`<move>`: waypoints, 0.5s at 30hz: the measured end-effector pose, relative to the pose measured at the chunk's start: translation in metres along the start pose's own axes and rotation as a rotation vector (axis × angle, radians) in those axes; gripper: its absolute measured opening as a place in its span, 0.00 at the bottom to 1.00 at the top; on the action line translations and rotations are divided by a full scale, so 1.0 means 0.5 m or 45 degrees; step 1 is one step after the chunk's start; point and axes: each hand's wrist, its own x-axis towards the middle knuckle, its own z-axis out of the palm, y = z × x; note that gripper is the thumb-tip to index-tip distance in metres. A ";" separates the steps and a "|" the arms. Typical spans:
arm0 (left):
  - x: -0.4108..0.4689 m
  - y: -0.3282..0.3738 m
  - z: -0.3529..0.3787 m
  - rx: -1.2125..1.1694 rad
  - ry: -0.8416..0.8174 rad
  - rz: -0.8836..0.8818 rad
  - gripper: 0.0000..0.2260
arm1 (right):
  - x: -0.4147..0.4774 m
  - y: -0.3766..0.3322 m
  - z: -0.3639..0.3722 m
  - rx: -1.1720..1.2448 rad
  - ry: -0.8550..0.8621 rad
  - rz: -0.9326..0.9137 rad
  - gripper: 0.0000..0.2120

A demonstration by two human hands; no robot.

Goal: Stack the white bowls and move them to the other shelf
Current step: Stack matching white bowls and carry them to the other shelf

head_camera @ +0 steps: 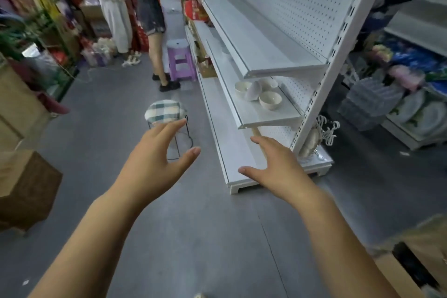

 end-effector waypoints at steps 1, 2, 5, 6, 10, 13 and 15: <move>0.030 -0.023 -0.003 0.015 -0.010 0.007 0.30 | 0.034 -0.010 0.013 0.009 -0.012 -0.002 0.37; 0.059 -0.046 -0.004 0.029 -0.020 0.009 0.30 | 0.067 -0.018 0.024 0.020 -0.024 0.000 0.37; 0.139 -0.113 0.000 0.020 -0.046 -0.031 0.30 | 0.160 -0.028 0.053 0.024 -0.080 0.039 0.37; 0.164 -0.135 0.002 0.006 -0.055 -0.043 0.29 | 0.189 -0.030 0.060 0.007 -0.112 0.046 0.37; 0.274 -0.220 0.005 -0.011 -0.053 -0.095 0.29 | 0.321 -0.039 0.086 -0.037 -0.197 0.046 0.38; 0.373 -0.275 0.010 0.006 -0.033 -0.102 0.29 | 0.445 -0.051 0.106 -0.012 -0.198 0.015 0.37; 0.444 -0.309 0.013 0.018 -0.026 -0.109 0.29 | 0.534 -0.061 0.119 0.007 -0.183 -0.019 0.37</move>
